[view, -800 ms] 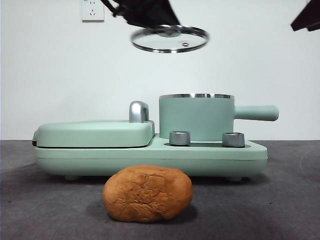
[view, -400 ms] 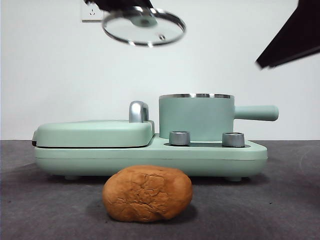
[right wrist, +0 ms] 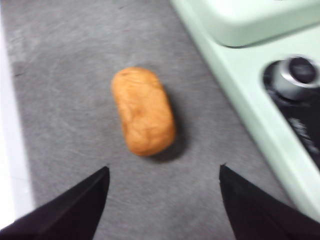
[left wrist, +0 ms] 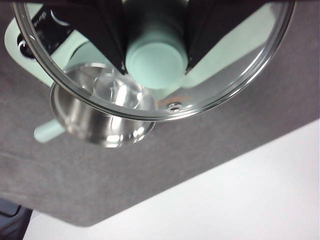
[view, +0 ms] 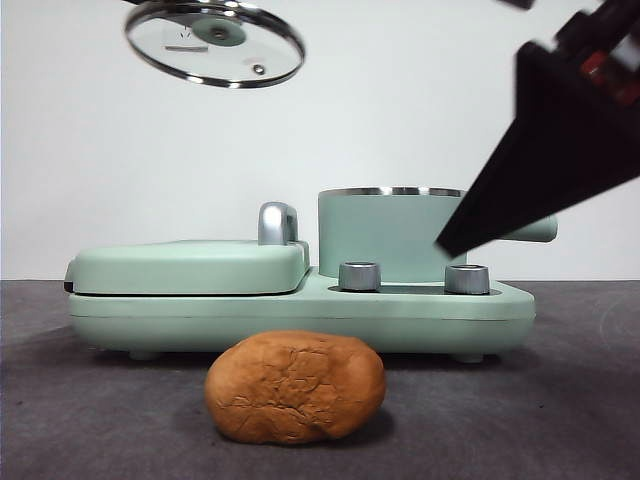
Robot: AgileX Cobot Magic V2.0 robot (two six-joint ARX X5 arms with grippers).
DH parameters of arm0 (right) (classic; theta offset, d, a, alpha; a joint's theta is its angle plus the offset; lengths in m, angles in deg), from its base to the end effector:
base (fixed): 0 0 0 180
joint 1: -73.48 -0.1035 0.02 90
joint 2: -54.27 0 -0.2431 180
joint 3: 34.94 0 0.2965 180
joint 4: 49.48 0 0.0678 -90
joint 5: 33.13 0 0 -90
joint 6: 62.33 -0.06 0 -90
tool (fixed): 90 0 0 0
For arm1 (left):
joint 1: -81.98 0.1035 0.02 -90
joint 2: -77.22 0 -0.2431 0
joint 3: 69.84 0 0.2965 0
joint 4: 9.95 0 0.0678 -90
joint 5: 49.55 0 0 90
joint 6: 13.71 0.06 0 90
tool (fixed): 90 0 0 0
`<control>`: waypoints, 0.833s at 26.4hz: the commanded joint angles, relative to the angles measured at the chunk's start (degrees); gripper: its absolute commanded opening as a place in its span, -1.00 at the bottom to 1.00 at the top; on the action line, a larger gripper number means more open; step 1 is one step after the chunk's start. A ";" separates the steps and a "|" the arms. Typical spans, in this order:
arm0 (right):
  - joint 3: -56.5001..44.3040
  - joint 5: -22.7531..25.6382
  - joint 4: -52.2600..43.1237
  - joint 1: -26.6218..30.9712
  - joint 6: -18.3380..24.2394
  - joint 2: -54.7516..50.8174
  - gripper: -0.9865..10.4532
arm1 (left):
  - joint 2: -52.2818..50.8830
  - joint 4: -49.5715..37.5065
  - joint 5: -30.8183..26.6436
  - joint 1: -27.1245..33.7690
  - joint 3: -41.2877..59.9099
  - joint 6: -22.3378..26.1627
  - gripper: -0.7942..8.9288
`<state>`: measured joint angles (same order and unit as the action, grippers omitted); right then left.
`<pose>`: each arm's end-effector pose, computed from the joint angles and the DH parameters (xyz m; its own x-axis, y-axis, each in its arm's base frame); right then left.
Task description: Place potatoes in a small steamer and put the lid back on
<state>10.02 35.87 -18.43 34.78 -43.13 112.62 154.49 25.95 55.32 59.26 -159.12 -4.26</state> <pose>0.1967 0.1851 0.1551 0.2961 0.6964 -0.6537 -0.9195 0.3930 0.0022 0.3367 -0.1577 0.3514 0.7160 -0.5780 -0.3914 0.6431 0.7643 0.0476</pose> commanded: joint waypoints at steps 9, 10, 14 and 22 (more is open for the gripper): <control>1.36 -0.20 -10.05 -5.09 -3.43 12.39 -0.15 | -5.25 0.24 0.17 3.32 1.86 0.57 -0.81; 1.66 -0.42 -10.64 -5.14 -3.69 13.68 -0.15 | -5.53 0.52 0.17 3.61 1.86 0.66 -0.81; 3.93 -1.88 -10.80 -5.20 -3.78 18.34 -0.15 | -6.19 0.63 0.17 4.09 1.86 1.01 -0.81; 11.65 -4.70 -10.56 -6.49 -3.80 29.73 -0.15 | -6.47 0.61 0.17 4.50 1.86 1.42 -0.81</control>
<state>20.97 31.48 -28.81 28.99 -46.32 141.42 148.35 28.36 55.32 63.85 -156.23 -3.80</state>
